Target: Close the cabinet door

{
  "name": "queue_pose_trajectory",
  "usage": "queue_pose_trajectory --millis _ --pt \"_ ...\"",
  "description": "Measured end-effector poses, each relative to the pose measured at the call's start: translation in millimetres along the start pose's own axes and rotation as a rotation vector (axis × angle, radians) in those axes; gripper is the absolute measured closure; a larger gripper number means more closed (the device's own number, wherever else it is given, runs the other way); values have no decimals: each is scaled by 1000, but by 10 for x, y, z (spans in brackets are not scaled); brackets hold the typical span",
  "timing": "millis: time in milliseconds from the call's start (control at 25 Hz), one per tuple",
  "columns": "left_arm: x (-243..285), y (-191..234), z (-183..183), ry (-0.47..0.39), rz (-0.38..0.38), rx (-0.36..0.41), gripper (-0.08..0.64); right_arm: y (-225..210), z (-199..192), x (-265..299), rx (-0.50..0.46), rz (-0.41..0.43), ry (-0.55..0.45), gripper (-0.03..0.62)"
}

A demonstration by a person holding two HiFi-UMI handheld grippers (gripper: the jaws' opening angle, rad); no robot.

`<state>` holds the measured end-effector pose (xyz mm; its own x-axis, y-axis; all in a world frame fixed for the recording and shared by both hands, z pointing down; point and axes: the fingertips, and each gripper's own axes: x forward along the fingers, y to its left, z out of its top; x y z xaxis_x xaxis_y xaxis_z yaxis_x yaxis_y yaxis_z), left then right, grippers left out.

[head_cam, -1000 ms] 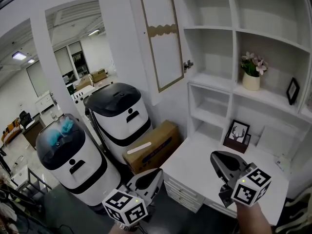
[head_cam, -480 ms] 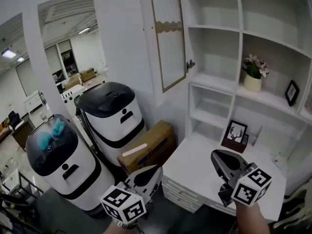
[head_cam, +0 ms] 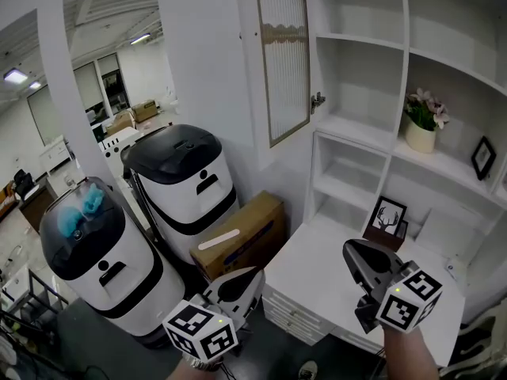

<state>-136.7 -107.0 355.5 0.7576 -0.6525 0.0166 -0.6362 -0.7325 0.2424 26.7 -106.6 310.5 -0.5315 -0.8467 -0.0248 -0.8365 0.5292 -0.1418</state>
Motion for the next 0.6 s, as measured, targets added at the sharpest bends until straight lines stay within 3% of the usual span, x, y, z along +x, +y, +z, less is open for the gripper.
queue_pose_trajectory --millis 600 --pt "689 219 136 -11 105 16 554 -747 73 432 30 95 6 588"
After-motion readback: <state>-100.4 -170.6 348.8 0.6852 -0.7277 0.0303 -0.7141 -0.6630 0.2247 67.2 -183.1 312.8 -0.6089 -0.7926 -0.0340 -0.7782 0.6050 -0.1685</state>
